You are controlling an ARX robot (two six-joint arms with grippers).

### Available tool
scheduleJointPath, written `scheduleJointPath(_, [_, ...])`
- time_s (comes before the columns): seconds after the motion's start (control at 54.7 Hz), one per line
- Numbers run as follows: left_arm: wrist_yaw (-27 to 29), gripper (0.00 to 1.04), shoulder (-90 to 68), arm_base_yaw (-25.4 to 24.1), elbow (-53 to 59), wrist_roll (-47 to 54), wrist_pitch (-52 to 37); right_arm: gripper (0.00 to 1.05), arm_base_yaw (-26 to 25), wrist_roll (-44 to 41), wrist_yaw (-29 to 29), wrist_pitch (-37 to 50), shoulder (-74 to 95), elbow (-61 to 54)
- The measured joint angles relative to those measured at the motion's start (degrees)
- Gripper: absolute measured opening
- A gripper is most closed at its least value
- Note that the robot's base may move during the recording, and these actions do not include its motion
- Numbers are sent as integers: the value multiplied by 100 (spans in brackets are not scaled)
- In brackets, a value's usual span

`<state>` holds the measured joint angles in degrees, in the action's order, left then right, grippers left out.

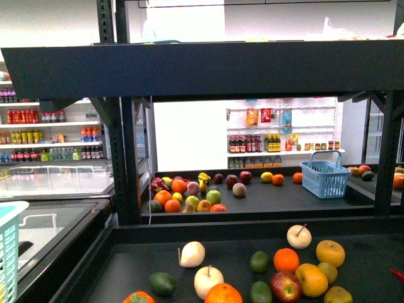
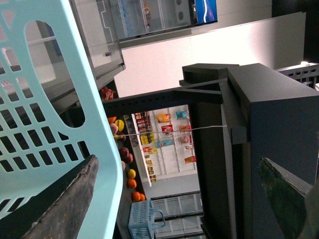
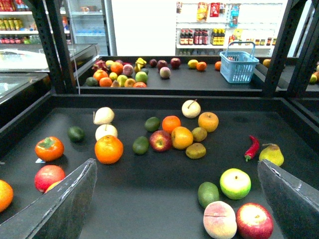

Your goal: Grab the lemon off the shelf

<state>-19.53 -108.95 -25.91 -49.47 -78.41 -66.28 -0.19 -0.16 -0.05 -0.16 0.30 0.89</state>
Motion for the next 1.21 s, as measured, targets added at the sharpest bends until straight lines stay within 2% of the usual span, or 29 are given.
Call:
scheduleJointPath(0.402, [-20,97,398,-9,223,251,295,97,0,0,0,0,0,0])
scheduleJointPath(0.749, [-90,97,1043,284,282,280,702,97,0,0,0,0,0,0])
scheduleJointPath(0.932, [-33,97,1405,396,319,448,1220,97,0,0,0,0,0,0])
scheduleJointPath(1.206, [160,97,2041,490,369,1003,2472,97,0,0,0,0,0,0])
